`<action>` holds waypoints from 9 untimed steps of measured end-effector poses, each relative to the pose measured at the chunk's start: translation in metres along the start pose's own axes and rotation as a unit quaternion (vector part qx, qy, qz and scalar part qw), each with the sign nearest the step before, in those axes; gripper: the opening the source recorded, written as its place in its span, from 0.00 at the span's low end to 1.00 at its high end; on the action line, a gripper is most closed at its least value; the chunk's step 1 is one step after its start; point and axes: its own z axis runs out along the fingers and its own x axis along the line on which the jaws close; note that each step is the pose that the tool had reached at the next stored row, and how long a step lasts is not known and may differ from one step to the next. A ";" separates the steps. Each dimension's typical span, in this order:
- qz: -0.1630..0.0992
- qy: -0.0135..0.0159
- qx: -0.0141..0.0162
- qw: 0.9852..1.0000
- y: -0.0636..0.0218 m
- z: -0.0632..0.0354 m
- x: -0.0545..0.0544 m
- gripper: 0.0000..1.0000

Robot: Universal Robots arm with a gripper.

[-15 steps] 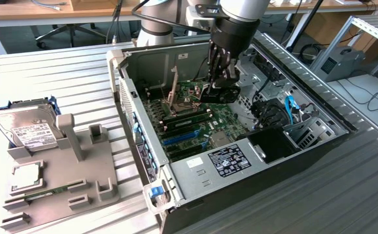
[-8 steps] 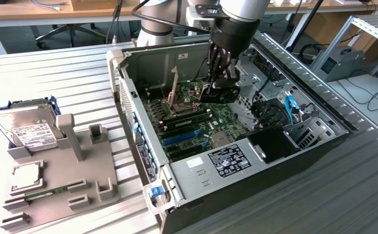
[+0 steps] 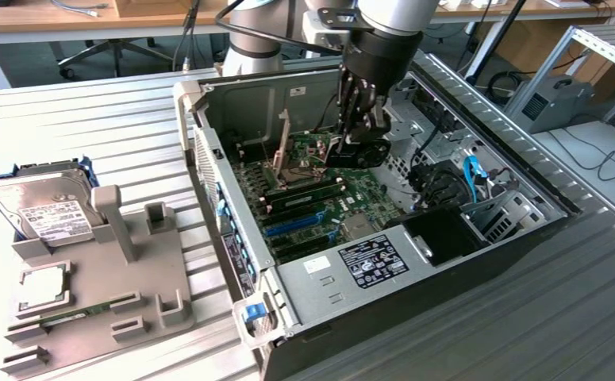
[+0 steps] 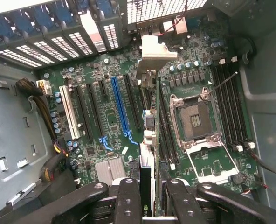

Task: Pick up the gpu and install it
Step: 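Insert the gpu into the slot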

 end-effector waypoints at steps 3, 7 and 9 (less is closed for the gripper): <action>-0.003 0.000 0.000 1.000 0.0000 0.0000 0.000 0.26; -0.006 0.000 0.000 1.000 0.0000 0.0000 0.000 0.26; -0.008 0.000 0.000 1.000 0.0000 0.0001 0.000 0.26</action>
